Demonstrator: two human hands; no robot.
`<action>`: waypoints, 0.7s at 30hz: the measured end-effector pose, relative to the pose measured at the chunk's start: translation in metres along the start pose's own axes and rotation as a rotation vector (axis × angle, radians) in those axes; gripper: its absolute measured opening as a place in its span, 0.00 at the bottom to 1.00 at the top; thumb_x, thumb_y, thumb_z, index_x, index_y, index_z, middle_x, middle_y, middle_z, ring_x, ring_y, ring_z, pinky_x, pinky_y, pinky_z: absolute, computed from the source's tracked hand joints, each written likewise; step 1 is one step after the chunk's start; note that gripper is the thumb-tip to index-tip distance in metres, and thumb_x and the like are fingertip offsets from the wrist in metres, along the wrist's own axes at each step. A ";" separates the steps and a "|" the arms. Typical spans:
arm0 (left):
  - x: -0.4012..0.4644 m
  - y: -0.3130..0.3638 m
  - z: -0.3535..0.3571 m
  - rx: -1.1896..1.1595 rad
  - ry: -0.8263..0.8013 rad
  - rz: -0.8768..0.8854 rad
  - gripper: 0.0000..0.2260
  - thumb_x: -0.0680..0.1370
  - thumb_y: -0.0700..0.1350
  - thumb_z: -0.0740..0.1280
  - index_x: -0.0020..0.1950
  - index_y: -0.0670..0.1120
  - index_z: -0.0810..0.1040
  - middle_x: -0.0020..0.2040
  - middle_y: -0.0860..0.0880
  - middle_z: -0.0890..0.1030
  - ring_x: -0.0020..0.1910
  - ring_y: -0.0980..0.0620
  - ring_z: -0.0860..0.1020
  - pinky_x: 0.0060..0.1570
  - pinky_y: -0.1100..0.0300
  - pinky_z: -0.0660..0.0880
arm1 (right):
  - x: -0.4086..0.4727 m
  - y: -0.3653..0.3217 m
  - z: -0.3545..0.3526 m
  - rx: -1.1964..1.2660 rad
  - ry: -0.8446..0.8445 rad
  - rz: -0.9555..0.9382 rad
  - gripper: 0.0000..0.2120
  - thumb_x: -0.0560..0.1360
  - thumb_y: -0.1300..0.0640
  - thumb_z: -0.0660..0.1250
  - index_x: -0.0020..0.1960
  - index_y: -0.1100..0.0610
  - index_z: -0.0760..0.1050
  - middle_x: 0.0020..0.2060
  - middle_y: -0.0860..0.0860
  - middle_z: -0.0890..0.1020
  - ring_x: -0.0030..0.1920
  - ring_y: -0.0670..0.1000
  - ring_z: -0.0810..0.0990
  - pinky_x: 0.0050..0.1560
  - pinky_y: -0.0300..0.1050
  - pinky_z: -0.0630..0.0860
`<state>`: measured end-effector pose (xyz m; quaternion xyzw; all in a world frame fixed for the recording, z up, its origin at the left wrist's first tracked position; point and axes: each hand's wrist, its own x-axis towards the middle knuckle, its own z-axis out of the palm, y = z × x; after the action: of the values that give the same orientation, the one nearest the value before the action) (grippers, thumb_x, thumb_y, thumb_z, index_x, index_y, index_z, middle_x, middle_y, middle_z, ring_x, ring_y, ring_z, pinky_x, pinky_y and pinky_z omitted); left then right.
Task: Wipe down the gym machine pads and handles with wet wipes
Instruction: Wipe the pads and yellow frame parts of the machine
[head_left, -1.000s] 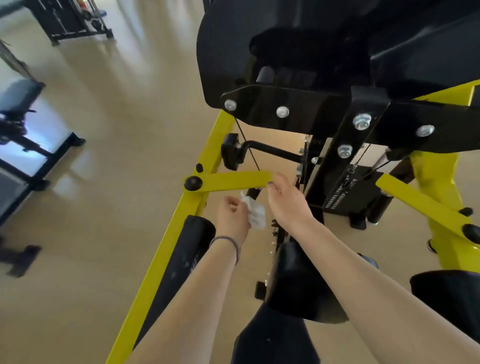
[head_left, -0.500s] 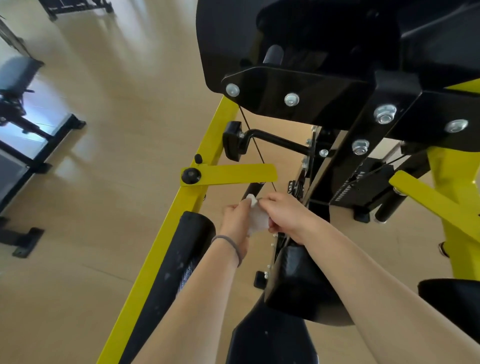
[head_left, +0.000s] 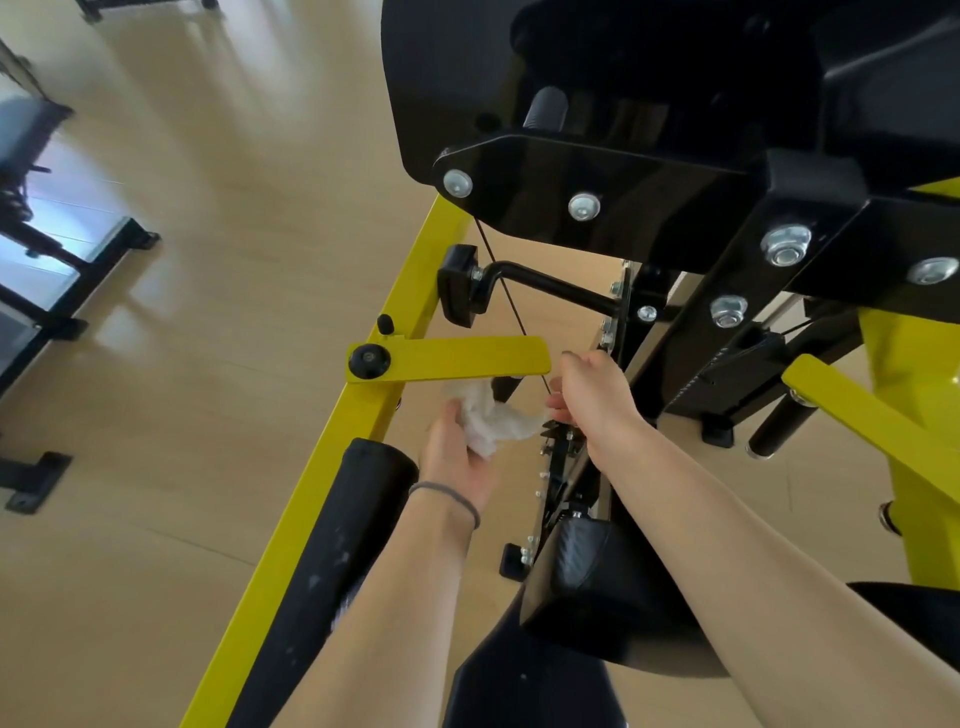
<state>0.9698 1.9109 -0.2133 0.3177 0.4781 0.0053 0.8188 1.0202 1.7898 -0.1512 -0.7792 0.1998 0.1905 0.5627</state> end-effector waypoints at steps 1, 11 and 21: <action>0.001 -0.001 0.003 -0.027 -0.019 0.008 0.07 0.84 0.47 0.60 0.54 0.44 0.74 0.46 0.47 0.78 0.44 0.52 0.78 0.47 0.59 0.76 | 0.001 -0.001 0.002 0.021 0.006 0.002 0.06 0.83 0.53 0.55 0.57 0.52 0.69 0.42 0.53 0.79 0.51 0.57 0.82 0.60 0.60 0.79; 0.003 -0.008 0.032 0.411 -0.115 0.374 0.05 0.78 0.39 0.61 0.43 0.42 0.74 0.35 0.48 0.76 0.38 0.50 0.72 0.51 0.53 0.68 | 0.007 -0.015 0.015 -0.029 -0.018 -0.191 0.21 0.86 0.48 0.49 0.78 0.45 0.64 0.70 0.47 0.72 0.68 0.51 0.70 0.62 0.45 0.64; 0.014 -0.018 0.032 0.667 -0.129 0.647 0.12 0.76 0.35 0.70 0.51 0.51 0.74 0.38 0.52 0.78 0.30 0.65 0.74 0.36 0.66 0.73 | 0.013 -0.008 0.031 -0.096 -0.029 -0.246 0.19 0.86 0.49 0.50 0.73 0.49 0.70 0.69 0.48 0.73 0.61 0.46 0.72 0.60 0.46 0.67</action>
<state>0.9974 1.8845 -0.2229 0.6960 0.2785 0.0865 0.6562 1.0333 1.8206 -0.1612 -0.8211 0.0851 0.1409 0.5466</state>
